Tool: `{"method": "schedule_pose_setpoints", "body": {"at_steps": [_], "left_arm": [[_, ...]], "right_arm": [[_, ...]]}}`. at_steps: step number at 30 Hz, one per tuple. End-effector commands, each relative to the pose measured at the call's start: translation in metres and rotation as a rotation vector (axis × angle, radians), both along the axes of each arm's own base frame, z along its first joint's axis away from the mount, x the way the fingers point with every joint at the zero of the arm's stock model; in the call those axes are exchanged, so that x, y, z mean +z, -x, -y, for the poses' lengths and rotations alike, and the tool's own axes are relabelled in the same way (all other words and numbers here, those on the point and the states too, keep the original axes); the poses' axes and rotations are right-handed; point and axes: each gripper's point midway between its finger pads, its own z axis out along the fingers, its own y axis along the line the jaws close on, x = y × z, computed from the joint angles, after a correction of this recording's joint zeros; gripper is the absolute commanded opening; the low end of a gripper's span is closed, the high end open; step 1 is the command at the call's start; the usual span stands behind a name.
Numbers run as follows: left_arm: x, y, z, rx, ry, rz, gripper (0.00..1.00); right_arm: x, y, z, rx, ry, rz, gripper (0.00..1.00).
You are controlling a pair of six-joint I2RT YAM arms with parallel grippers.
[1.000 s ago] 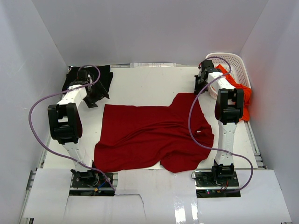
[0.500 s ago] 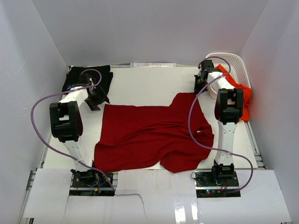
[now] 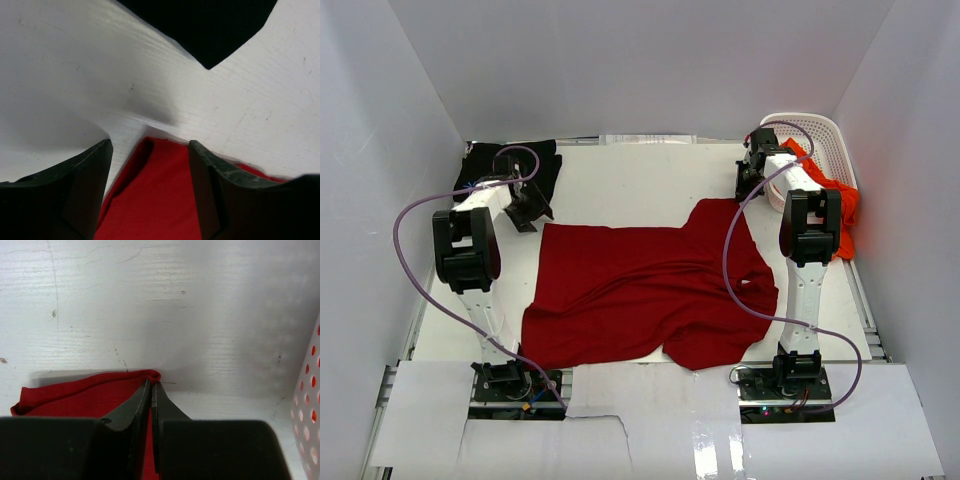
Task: Fold and stack the t-shirts
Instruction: Flatten out the tshirt
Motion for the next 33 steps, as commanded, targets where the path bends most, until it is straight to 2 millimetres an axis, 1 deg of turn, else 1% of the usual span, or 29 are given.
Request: {"method": "schedule_pose_setpoints", "body": {"at_steps": [1, 4, 6, 10, 13, 14, 22, 24, 25, 26, 27, 30, 31, 33], "left_arm": [[-0.006, -0.005, -0.003, 0.003, -0.02, -0.002, 0.68], [-0.008, -0.003, -0.002, 0.003, -0.011, -0.006, 0.66], [-0.007, -0.002, 0.0, -0.009, -0.007, -0.003, 0.64], [-0.003, 0.0, 0.002, -0.024, -0.001, 0.005, 0.63], [-0.003, 0.004, 0.005, -0.037, 0.004, 0.0, 0.58], [-0.005, 0.006, 0.006, -0.04, 0.004, -0.005, 0.55], [-0.02, 0.018, 0.016, -0.074, -0.001, -0.052, 0.55], [-0.022, 0.016, 0.017, -0.08, -0.009, -0.052, 0.53], [-0.026, 0.017, 0.018, -0.083, -0.01, -0.064, 0.51], [-0.028, 0.016, 0.016, -0.082, -0.02, -0.066, 0.47], [-0.028, 0.014, 0.015, -0.08, -0.025, -0.068, 0.39], [-0.033, 0.013, 0.014, -0.08, -0.032, -0.08, 0.25], [-0.032, 0.012, 0.013, -0.08, -0.035, -0.079, 0.17], [-0.034, 0.011, 0.012, -0.079, -0.041, -0.082, 0.11]], "right_arm": [[0.001, -0.006, 0.001, 0.012, 0.001, 0.015, 0.08], [0.001, -0.006, 0.002, 0.011, 0.004, 0.015, 0.08], [0.0, -0.005, 0.002, 0.009, 0.009, 0.009, 0.08], [-0.003, -0.004, 0.004, 0.002, 0.016, -0.001, 0.08], [-0.004, -0.004, 0.004, 0.001, 0.014, -0.003, 0.08], [-0.004, -0.004, 0.004, -0.001, 0.015, -0.005, 0.08], [-0.001, -0.004, 0.004, -0.002, 0.014, -0.002, 0.08], [0.0, -0.005, 0.003, -0.001, 0.013, 0.001, 0.08], [0.0, -0.004, 0.003, -0.003, 0.012, -0.001, 0.08], [0.0, -0.004, 0.004, -0.001, 0.013, 0.0, 0.08], [0.0, -0.004, 0.004, -0.001, 0.013, 0.001, 0.08], [0.001, -0.004, 0.004, -0.003, 0.017, 0.001, 0.08], [0.003, -0.004, 0.004, -0.003, 0.017, 0.004, 0.08], [0.004, -0.005, 0.003, 0.0, 0.01, 0.007, 0.08]]}}
